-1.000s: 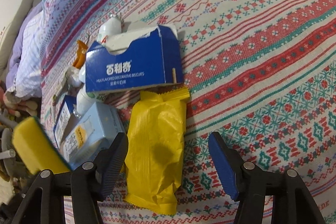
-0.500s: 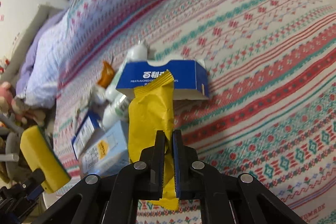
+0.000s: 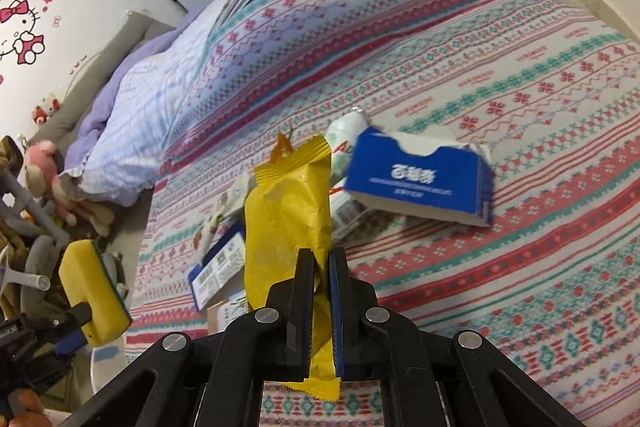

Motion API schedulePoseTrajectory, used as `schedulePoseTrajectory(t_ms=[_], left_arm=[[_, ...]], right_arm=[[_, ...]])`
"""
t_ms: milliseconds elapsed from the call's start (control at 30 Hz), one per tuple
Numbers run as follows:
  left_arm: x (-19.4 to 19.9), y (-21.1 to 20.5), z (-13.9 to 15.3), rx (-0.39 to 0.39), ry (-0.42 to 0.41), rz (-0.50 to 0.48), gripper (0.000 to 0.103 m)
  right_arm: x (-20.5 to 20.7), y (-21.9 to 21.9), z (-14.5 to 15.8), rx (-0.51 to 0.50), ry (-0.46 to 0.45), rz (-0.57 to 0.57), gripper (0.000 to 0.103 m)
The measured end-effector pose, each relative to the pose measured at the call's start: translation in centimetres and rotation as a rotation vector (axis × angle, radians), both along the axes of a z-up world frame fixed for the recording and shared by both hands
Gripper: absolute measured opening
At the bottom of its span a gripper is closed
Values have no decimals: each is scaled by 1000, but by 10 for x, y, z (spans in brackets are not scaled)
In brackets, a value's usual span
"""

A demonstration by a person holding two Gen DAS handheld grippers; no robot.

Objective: Collect trash
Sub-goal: 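Carry the yellow wrapper to the wastebasket with the right tool while the left tool carries the sponge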

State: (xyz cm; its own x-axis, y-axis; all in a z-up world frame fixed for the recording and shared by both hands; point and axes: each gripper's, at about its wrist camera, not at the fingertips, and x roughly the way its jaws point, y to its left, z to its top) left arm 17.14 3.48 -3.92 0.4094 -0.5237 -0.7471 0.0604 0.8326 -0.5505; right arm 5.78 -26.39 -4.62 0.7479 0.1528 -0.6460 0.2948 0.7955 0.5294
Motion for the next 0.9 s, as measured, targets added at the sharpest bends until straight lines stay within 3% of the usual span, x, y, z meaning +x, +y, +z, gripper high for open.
schedulePoseTrajectory(t_ms=[333, 600, 767, 900], left_arm=[[20, 83, -18, -11, 60, 148, 30], [23, 192, -34, -11, 109, 309, 30], [16, 257, -42, 41, 113, 432, 30], [8, 282, -47, 71, 123, 471, 30]], right_arm=[[18, 58, 0, 63, -77, 97, 7], [48, 132, -9, 59, -69, 237, 7], [63, 181, -16, 58, -61, 332, 7], [73, 212, -18, 85, -71, 382, 7]])
